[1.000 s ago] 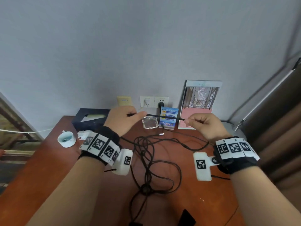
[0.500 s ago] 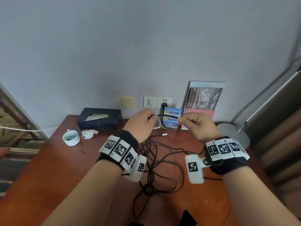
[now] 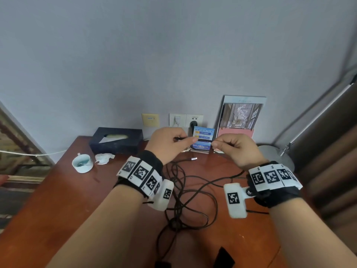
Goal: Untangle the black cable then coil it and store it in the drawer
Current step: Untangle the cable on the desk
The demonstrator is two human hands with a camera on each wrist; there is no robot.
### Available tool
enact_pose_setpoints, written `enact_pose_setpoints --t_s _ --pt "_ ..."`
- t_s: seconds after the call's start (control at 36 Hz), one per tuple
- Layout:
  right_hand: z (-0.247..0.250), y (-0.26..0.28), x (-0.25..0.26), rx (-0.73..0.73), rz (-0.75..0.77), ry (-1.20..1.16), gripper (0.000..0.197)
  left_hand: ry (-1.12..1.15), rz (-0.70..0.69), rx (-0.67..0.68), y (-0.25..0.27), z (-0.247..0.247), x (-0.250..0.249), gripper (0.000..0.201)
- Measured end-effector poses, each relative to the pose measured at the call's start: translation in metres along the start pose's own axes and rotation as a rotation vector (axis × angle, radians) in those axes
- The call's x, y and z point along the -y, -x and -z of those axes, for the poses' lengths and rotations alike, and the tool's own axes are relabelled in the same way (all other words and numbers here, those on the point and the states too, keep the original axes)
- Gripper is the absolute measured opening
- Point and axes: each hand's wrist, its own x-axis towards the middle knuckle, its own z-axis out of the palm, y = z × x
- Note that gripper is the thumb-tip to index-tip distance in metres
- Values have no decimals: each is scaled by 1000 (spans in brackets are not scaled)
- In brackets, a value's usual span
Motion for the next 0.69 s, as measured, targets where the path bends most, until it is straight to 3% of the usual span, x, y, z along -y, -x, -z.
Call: enact_pose_setpoints --t_s 0.19,0.69 --pt "11 -2 -4 -96 -22 25 16 -38 14 -78 -3 18 15 41" --pt "12 -9 -8 -163 -34 15 18 -199 26 -211 -2 33 39 39"
